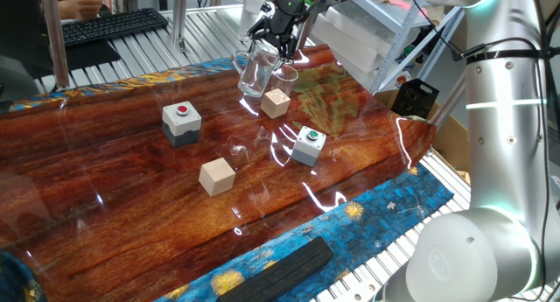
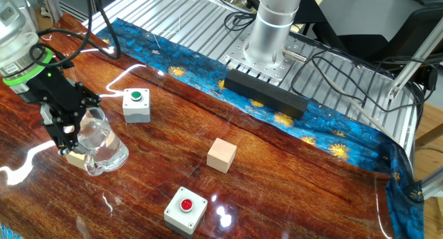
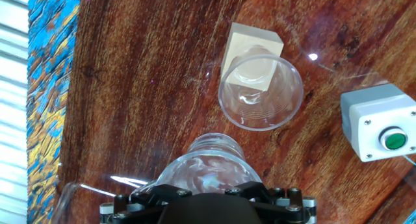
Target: Pour the water from one cup into another empty cup
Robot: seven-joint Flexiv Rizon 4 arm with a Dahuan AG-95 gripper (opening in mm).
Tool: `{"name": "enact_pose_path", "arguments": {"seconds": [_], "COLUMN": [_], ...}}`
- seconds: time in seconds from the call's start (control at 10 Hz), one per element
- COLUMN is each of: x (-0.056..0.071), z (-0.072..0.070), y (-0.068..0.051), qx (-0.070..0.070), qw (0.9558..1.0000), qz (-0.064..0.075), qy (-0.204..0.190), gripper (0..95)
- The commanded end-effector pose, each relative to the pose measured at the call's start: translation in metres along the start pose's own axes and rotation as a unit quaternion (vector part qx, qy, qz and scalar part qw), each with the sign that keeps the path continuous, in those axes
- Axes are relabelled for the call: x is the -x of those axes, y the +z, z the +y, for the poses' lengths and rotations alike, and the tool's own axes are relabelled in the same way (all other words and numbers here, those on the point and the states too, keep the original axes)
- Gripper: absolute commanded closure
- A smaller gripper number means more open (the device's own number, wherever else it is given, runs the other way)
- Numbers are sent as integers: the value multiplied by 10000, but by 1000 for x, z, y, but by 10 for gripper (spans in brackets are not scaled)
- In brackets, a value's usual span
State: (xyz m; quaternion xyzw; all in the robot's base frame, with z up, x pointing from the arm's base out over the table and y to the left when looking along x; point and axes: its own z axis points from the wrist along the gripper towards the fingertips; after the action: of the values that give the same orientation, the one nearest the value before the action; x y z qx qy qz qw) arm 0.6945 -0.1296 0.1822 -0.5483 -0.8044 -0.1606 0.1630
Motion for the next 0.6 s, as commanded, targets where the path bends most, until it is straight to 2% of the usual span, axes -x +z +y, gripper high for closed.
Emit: {"name": "enact_pose_path", "arguments": {"seconds": [0.1, 0.6], "x": [0, 0], "z": [0, 0], "y": [0, 0], "qx": [-28, -27], "qw": [10000, 9999], "qz": [-39, -70], "qy": [16, 150], "gripper": [950, 950]}}
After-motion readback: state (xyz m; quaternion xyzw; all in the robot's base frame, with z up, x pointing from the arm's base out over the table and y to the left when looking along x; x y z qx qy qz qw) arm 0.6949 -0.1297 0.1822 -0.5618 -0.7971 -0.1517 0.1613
